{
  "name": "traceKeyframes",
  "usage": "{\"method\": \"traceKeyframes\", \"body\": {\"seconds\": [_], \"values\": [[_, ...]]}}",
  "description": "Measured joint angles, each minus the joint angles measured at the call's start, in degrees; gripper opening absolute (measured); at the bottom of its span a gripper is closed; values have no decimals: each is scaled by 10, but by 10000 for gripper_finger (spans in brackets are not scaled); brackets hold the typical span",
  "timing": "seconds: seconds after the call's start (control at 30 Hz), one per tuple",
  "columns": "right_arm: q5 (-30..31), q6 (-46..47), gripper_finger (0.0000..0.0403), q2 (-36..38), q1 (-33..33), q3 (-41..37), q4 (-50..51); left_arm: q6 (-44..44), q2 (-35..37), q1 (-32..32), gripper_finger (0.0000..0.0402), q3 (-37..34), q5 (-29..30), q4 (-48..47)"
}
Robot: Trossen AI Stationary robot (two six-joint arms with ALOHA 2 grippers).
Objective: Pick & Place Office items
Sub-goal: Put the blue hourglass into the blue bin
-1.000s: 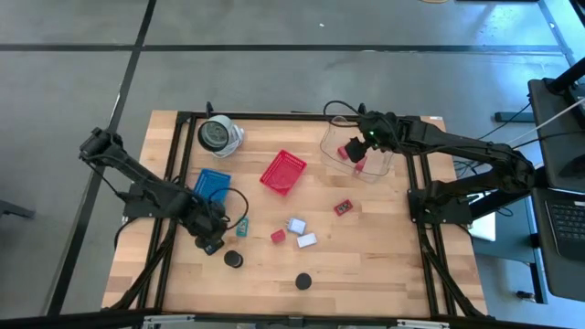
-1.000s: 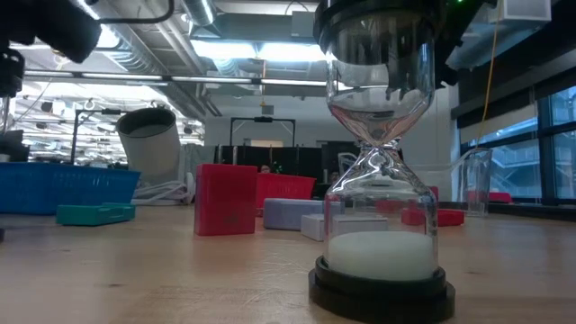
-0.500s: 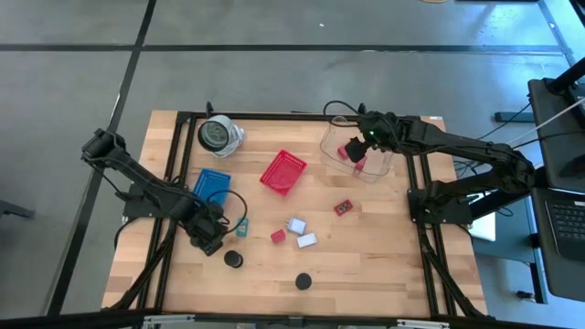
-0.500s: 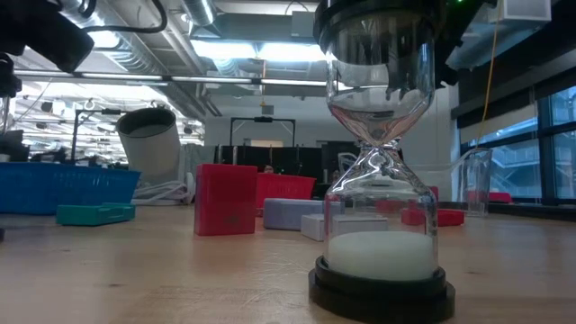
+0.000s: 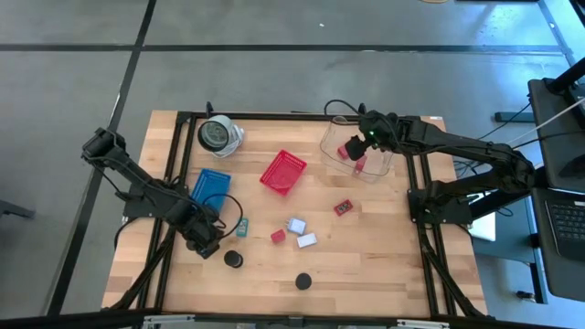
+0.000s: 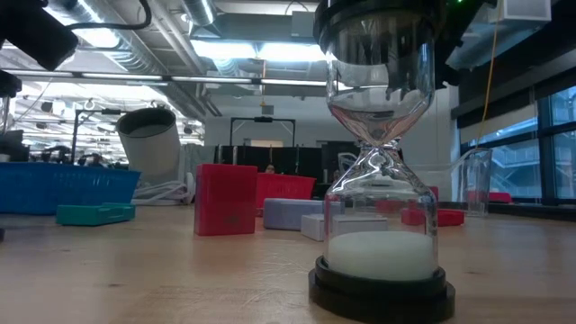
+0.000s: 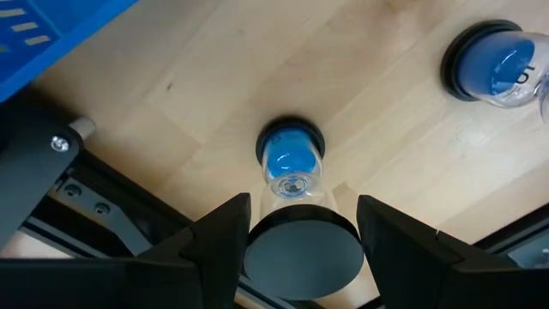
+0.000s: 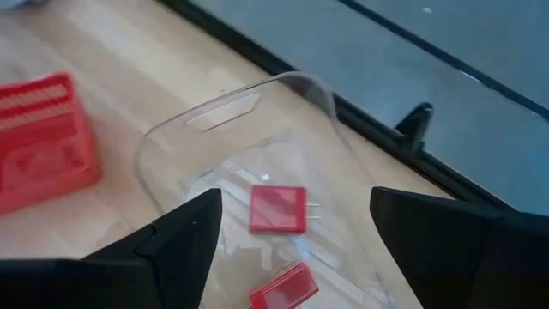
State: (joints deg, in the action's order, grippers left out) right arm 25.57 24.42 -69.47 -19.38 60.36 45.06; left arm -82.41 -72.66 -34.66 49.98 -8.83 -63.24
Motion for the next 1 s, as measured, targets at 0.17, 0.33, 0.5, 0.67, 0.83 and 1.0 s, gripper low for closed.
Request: {"method": "traceKeyframes", "body": {"seconds": [0.17, 0.33, 0.5, 0.67, 0.83, 1.0], "values": [[15, 8, 302, 0, 0, 0, 1, 0, 0, -2, 212, 0, 4, -1], [49, 58, 302, 0, 1, 0, 24, 1, 0, -2, 212, 0, 4, -12], [138, 88, 302, 3, 18, 0, 49, 2, 0, -2, 212, 0, 4, -18], [51, 40, 302, 35, 51, 34, 50, 9, 0, -2, 212, 0, 6, -18], [-31, -122, 302, 90, 66, 89, 46, 11, 0, -2, 212, 0, 24, -17], [-53, -170, 302, 166, 67, 62, 9, 11, 0, -2, 212, 0, 46, -17]]}}
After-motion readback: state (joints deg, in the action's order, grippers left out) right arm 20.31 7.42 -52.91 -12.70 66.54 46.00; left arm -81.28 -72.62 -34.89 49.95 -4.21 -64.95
